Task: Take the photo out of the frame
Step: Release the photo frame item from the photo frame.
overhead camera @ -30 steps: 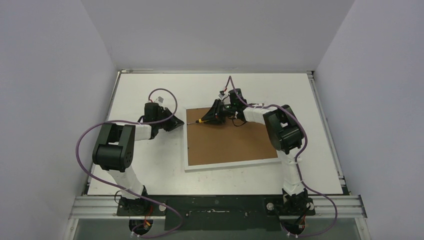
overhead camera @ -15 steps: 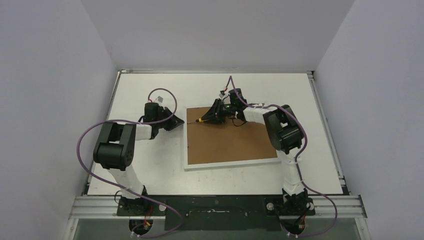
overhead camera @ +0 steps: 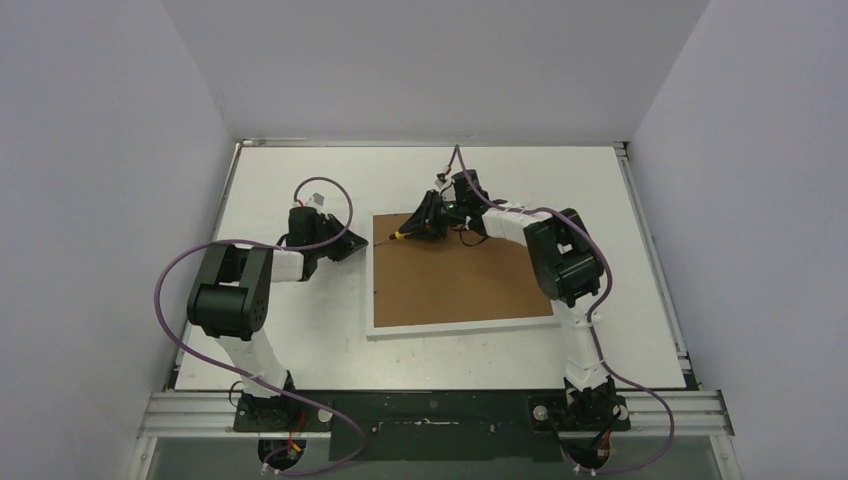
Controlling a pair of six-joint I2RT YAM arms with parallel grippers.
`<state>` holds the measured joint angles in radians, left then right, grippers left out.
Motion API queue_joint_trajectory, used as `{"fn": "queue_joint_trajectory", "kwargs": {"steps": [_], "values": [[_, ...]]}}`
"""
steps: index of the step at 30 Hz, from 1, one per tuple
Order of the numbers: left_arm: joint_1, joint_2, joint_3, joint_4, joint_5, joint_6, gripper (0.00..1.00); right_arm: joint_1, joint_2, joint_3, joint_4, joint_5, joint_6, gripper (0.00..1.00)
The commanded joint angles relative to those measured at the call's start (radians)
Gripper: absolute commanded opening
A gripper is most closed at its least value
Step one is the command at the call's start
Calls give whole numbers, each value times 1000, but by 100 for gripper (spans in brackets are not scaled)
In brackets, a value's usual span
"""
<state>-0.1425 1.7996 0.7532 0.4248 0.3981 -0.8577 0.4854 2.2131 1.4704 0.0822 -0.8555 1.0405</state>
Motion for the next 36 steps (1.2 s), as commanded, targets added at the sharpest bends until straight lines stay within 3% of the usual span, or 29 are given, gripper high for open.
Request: {"fn": "queue_joint_trajectory", "kwargs": {"steps": [1, 12, 25, 36], "values": [[-77, -6, -24, 48, 160, -43, 0, 121, 25, 85, -45, 40, -37, 5], [-99, -4, -42, 90, 151, -84, 0, 211, -10, 272, -363, 254, -150, 5], [-98, -34, -78, 120, 113, -142, 0, 380, -89, 307, -447, 650, -154, 5], [-113, -60, -110, 138, 113, -165, 0, 447, 35, 513, -566, 691, -230, 5]]}}
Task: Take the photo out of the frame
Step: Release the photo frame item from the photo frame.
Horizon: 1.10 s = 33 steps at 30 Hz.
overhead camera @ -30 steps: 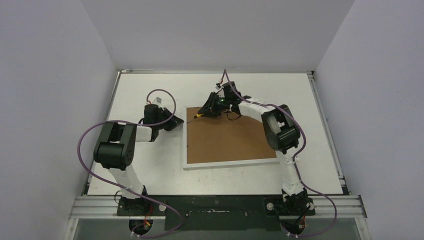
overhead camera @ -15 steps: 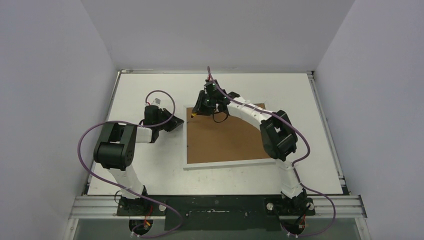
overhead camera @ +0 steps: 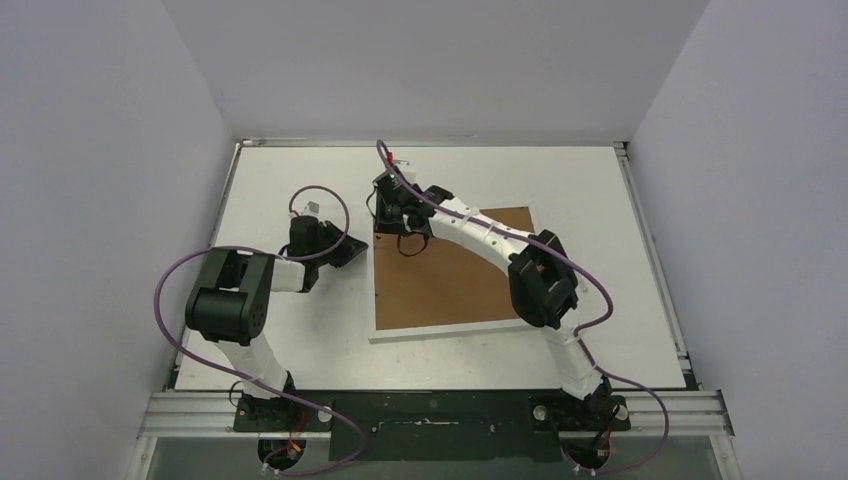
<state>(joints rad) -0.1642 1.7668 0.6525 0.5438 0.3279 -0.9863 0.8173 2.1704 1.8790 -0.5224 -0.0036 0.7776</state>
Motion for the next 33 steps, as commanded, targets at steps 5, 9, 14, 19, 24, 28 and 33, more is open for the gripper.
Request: {"fn": "queue_joint_trajectory", "kwargs": {"steps": [5, 9, 14, 19, 24, 28, 33], "values": [[-93, -20, -6, 23, 187, -37, 0, 149, 98, 156, 25, -135, 8, 5], [-93, -15, -7, 35, 191, -46, 0, 164, 121, 195, 17, -135, -35, 5], [-95, -15, -4, 33, 195, -48, 0, 175, 143, 218, 40, -182, -84, 5], [-96, -16, -1, 31, 195, -45, 0, 172, 153, 232, 39, -210, -119, 5], [-76, -31, 7, -10, 196, -18, 0, 127, 99, 197, 4, -191, -145, 5], [-35, -64, 30, -85, 191, 26, 1, 35, -11, 18, 59, -219, -135, 5], [16, -101, 70, -180, 176, 97, 2, -125, -185, -328, 261, -328, -110, 5]]}}
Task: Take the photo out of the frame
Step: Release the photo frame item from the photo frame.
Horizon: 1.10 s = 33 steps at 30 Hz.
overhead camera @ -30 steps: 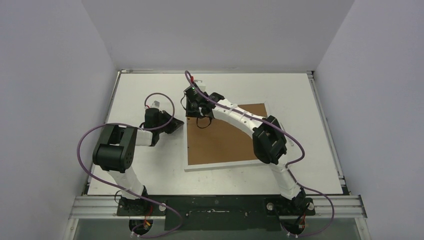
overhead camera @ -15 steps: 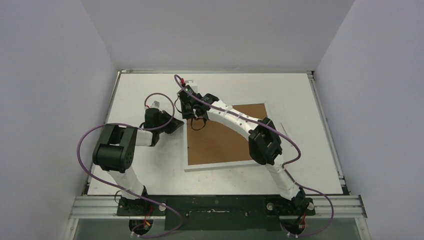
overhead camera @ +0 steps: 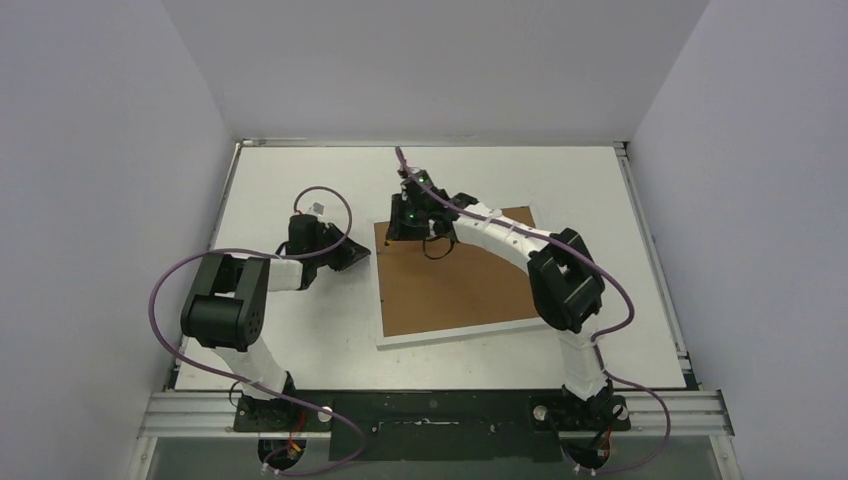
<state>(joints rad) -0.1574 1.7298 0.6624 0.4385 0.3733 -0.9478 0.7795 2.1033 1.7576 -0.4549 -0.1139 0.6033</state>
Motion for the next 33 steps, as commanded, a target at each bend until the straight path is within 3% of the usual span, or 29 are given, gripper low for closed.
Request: {"fn": "queue_joint_trajectory", "kwargs": {"steps": [1, 5, 11, 23, 28, 33], "values": [[15, -68, 64, -86, 127, 67, 3, -118, -148, -267, 239, -250, 72, 5], [30, -107, 68, -126, 126, 102, 12, -221, -244, -477, 420, -397, 122, 5], [28, -239, -13, -213, 116, 148, 29, -252, -368, -698, 584, -473, 154, 5], [-52, -544, -261, -212, 130, 75, 32, -270, -558, -1101, 1078, -601, 402, 5], [-69, -571, -301, -180, 126, 47, 33, -251, -541, -1163, 1182, -581, 442, 5], [-80, -550, -308, -169, 133, 40, 27, -208, -499, -1191, 1261, -553, 478, 5]]}}
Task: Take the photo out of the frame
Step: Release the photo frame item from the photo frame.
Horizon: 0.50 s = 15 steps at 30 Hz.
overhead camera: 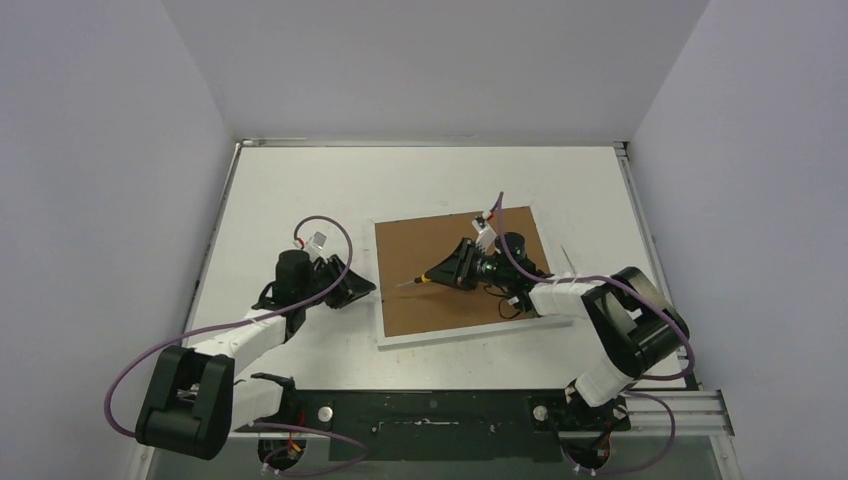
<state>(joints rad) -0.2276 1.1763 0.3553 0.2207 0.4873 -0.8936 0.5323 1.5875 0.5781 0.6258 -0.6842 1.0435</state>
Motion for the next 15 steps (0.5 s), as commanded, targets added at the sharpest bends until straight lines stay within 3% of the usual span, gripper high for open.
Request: {"fn": "queue_joint_trajectory", "kwargs": {"steps": [1, 15], "values": [[-13, 6, -5, 50, 18, -15, 27, 54, 22, -12, 183, 29, 38, 5], [-55, 59, -33, 55, -19, -11, 27, 98, 127, -50, 267, 72, 58, 5]]}}
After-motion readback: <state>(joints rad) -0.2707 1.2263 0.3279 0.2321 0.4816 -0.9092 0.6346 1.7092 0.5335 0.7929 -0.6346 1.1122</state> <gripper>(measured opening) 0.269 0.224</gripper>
